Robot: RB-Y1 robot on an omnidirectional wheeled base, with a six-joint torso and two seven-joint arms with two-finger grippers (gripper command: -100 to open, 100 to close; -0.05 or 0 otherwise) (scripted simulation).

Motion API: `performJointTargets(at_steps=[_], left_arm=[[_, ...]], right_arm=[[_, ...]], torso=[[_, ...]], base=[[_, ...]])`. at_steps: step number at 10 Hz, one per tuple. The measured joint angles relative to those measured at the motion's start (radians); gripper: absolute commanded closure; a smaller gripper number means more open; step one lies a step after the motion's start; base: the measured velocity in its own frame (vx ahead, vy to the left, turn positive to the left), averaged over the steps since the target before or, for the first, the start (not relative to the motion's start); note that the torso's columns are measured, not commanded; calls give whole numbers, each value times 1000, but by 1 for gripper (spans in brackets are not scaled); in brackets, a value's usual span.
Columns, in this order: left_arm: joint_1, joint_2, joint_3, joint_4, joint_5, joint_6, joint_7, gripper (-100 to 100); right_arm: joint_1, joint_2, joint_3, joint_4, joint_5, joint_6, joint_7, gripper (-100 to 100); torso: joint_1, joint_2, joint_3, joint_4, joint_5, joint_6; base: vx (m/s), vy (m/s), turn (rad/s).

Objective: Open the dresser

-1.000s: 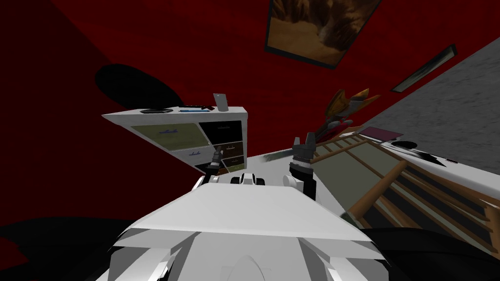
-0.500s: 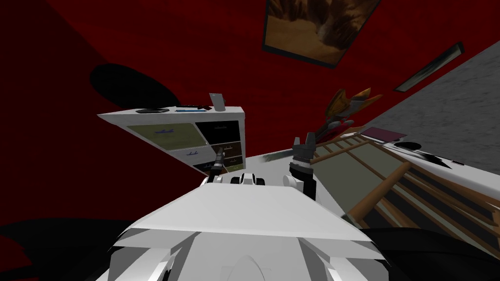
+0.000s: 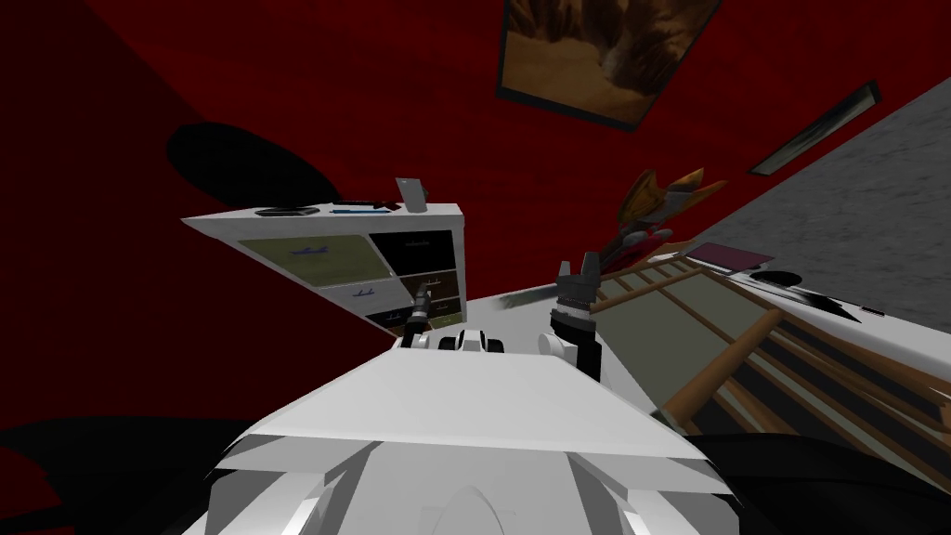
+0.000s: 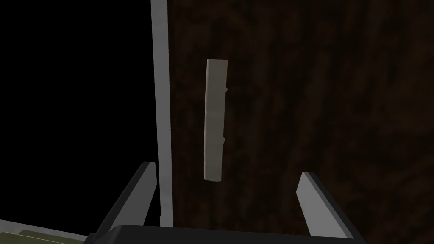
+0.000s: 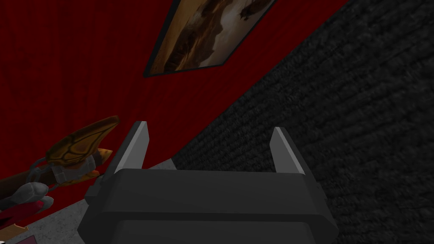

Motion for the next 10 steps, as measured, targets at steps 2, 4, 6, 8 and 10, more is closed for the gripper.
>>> performJointTargets(at_steps=[2, 4, 6, 8, 10], left_arm=[[-3, 0, 1, -17, 0, 22, 1, 100], [-9, -1, 2, -5, 1, -7, 1, 100], [1, -1, -5, -30, -1, 6, 4, 100], [15, 0, -10, -48, -4, 24, 5, 100], [20, 0, -12, -54, -5, 27, 6, 100]], right_arm=[[0, 0, 0, 0, 0, 0, 0, 0], [0, 0, 0, 0, 0, 0, 0, 0], [-1, 0, 0, 0, 0, 0, 0, 0], [0, 0, 0, 0, 0, 0, 0, 0], [0, 0, 0, 0, 0, 0, 0, 0]], torso=[[-1, 2, 1, 0, 0, 0], [1, 2, 3, -5, 3, 1], [-1, 3, 2, -3, 1, 0], [-2, -1, 0, -2, 1, 1], [-1, -1, -1, -2, 1, 1]], base=[[-3, 1, 14], [-68, -11, 13], [-180, -50, 2], [-116, -52, 13], [-138, -39, 14]])
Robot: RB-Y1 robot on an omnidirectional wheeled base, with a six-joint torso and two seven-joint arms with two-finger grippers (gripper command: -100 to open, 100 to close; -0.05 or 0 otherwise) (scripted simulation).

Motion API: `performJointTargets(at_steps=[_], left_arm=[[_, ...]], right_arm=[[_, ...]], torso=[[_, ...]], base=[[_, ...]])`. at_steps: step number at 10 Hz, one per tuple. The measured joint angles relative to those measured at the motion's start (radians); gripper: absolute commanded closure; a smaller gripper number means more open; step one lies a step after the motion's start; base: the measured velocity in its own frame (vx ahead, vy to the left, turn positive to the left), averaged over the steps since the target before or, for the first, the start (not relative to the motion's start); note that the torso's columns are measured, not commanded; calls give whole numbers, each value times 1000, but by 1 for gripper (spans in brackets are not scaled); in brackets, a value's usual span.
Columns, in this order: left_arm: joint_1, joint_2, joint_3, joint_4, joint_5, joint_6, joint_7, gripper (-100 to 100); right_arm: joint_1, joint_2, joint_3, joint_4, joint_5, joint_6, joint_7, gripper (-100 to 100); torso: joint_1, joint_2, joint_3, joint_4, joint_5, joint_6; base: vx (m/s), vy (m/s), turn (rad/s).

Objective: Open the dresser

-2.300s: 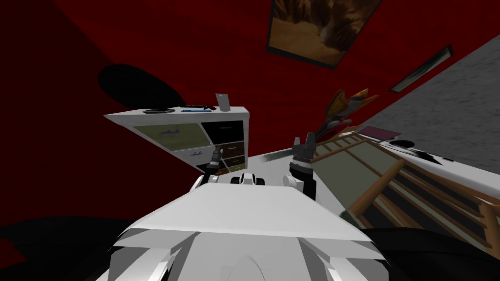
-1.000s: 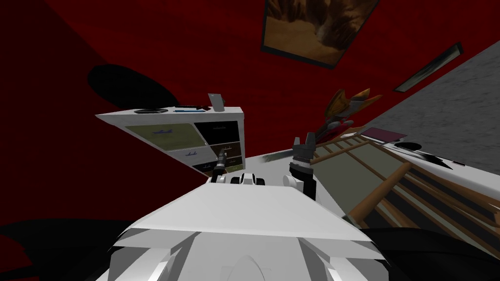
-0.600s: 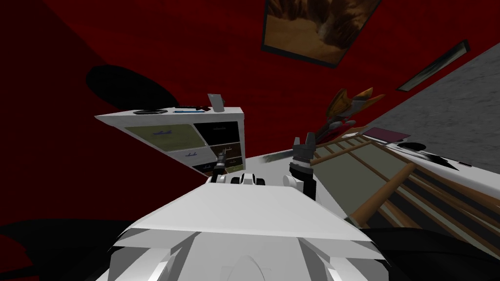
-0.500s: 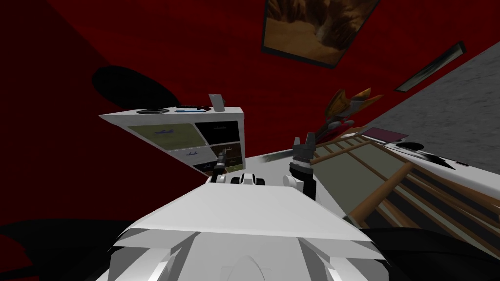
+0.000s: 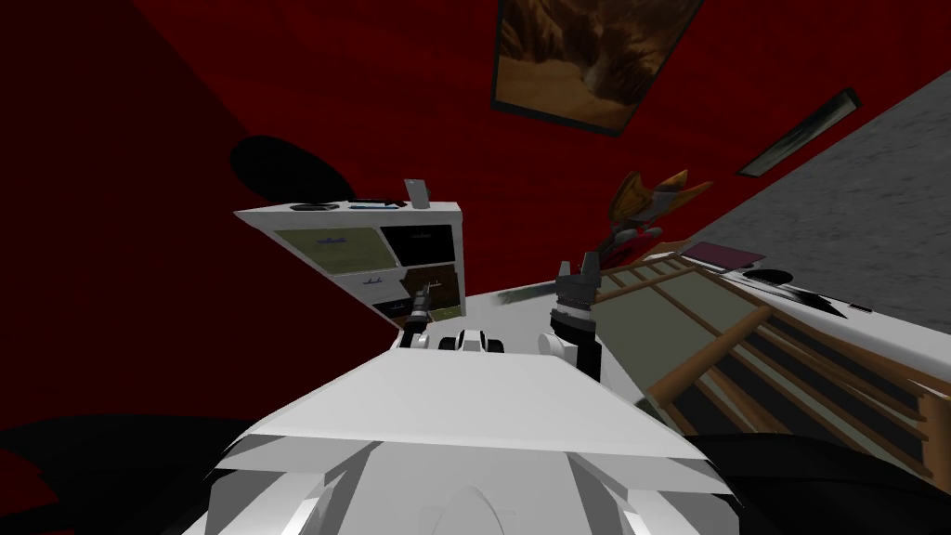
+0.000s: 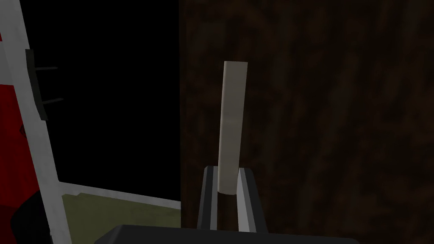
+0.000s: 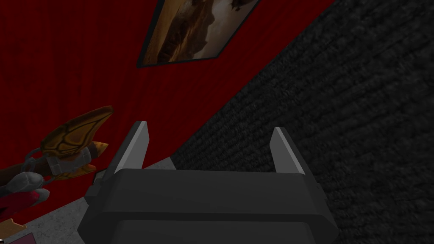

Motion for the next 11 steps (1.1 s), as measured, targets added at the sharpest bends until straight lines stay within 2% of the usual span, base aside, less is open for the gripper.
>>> performJointTargets(at_steps=[2, 3, 5, 11], left_arm=[[8, 0, -3, -10, -2, 2, 1, 100], [14, 2, -5, -13, -2, 2, 2, -100], [23, 2, -7, -61, -4, 46, 5, -100], [29, 7, -9, -211, -8, 183, 17, -100]], right_arm=[[0, 0, 0, 0, 0, 0, 0, 0], [0, 0, 0, 0, 0, 0, 0, 0], [0, 0, 0, 0, 0, 0, 0, 0], [0, 0, 0, 0, 0, 0, 0, 0]], torso=[[-3, 2, 2, -1, 1, 1], [-3, 0, 1, -1, 1, 2], [3, -6, -3, 1, -1, 0], [0, 5, 3, 3, -1, -1]], base=[[-176, -77, 19], [-98, -32, -7], [-4, 8, -16], [-6, 4, -11]])
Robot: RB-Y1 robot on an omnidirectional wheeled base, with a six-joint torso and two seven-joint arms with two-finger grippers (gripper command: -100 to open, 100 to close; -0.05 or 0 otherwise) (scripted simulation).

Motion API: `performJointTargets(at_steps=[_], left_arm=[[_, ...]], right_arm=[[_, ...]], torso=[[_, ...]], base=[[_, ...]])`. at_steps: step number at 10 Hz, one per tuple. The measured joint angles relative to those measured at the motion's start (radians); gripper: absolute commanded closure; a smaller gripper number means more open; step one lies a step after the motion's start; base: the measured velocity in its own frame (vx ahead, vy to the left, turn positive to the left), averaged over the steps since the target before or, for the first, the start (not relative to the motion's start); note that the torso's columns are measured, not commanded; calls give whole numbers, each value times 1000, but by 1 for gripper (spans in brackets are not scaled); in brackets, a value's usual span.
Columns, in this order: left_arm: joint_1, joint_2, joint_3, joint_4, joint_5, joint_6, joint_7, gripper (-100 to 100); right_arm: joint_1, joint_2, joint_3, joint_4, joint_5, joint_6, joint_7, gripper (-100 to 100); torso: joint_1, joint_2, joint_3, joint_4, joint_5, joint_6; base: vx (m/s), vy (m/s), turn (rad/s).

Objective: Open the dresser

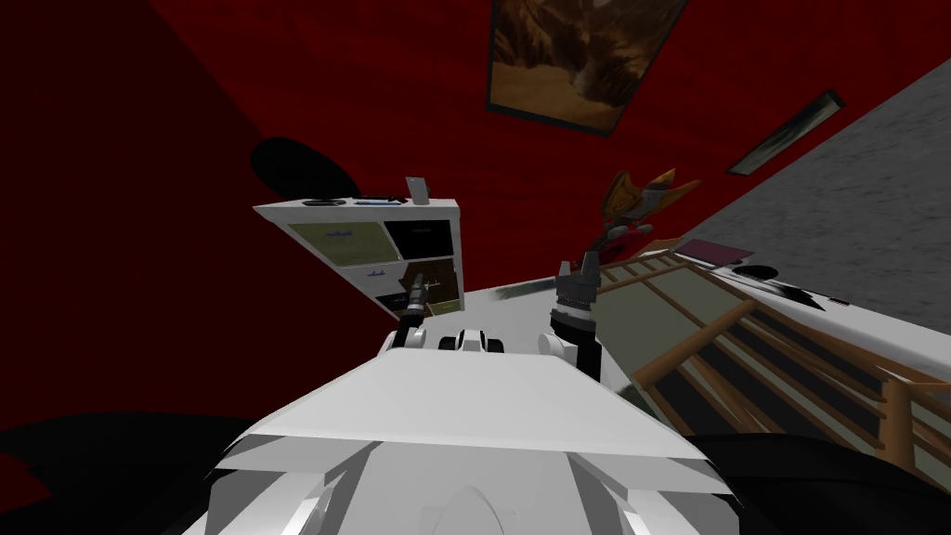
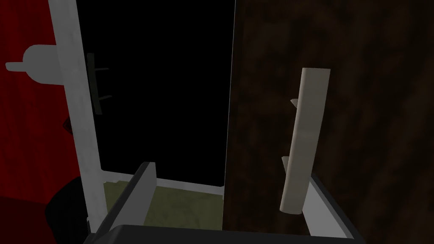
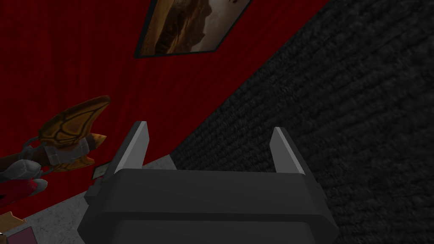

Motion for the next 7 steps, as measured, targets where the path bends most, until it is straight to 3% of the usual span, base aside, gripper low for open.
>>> performJointTargets(at_steps=[1, 2, 7], left_arm=[[5, 1, -1, -24, -1, 27, 3, -100], [5, 1, -2, -26, -1, 33, 3, 0], [6, 1, -2, -25, -1, 33, 3, 0]], right_arm=[[0, 0, 0, 0, 0, 0, 0, 0], [0, 0, 0, 0, 0, 0, 0, 0], [0, 0, 0, 0, 0, 0, 0, 0]], torso=[[0, 0, 0, 1, -1, 0], [0, 0, 0, 1, -1, 0], [0, -1, -1, 0, 0, 0]], base=[[-8, -1, -5], [0, 0, 0], [0, 0, 0]])
